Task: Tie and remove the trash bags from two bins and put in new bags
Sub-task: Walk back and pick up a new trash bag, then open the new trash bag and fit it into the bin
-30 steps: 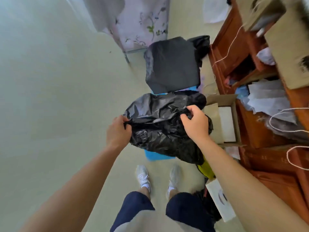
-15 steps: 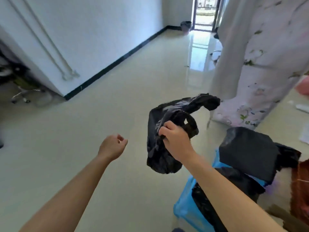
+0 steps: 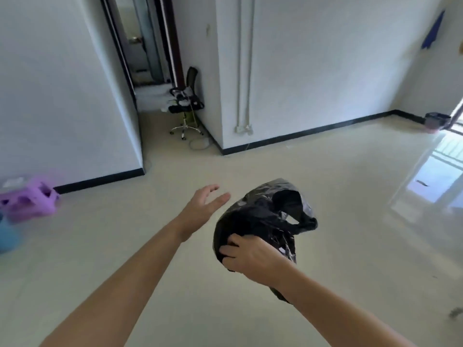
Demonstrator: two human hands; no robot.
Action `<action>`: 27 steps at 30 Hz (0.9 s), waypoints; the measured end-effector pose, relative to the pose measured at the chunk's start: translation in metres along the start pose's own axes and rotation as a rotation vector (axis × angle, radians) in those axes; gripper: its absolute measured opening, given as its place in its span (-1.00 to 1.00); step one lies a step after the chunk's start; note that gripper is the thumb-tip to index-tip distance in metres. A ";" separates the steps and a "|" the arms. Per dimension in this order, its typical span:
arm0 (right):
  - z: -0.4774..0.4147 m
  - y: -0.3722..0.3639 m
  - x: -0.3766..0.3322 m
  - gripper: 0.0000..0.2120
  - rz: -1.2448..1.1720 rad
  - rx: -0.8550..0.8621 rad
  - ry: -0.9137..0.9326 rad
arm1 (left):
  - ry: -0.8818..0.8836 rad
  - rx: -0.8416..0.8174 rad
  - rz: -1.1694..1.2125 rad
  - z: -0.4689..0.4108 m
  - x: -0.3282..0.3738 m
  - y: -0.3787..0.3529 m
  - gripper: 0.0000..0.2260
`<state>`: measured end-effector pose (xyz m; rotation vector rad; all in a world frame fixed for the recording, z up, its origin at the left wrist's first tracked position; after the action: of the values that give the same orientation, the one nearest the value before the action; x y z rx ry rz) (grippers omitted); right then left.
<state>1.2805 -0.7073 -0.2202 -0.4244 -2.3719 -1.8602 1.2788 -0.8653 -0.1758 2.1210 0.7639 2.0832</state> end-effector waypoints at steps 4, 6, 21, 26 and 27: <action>-0.100 -0.021 -0.062 -0.85 0.019 -0.011 0.214 | -0.053 -0.181 -0.230 0.015 -0.024 0.082 -0.11; -0.141 -0.033 -0.082 -0.83 0.001 0.009 0.289 | -0.063 -0.167 -0.497 0.012 -0.052 0.123 -0.33; -0.450 -0.172 -0.053 -0.46 -0.685 -0.406 -0.054 | 0.404 1.179 0.014 0.019 -0.243 0.459 -0.75; -0.578 -0.192 -0.045 -0.26 -0.637 -0.317 -0.107 | 0.414 1.414 0.124 0.016 -0.241 0.522 -0.80; -0.598 -0.197 -0.053 -0.31 -0.575 -0.368 -0.048 | 0.430 1.446 0.117 0.018 -0.245 0.530 -0.79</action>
<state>1.2204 -1.3340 -0.2685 0.2296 -2.3439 -2.5648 1.4631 -1.4191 -0.1971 1.9957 2.9242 2.2883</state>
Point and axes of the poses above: each hand's wrist, its own z-axis away from the middle knuckle, its own y-axis out of the back of the hand, x = y × z, the point moved 5 cm from there along -z, towards the middle knuckle, and after that the axes turned 11 degrees about -y, right-handed, at the moved point
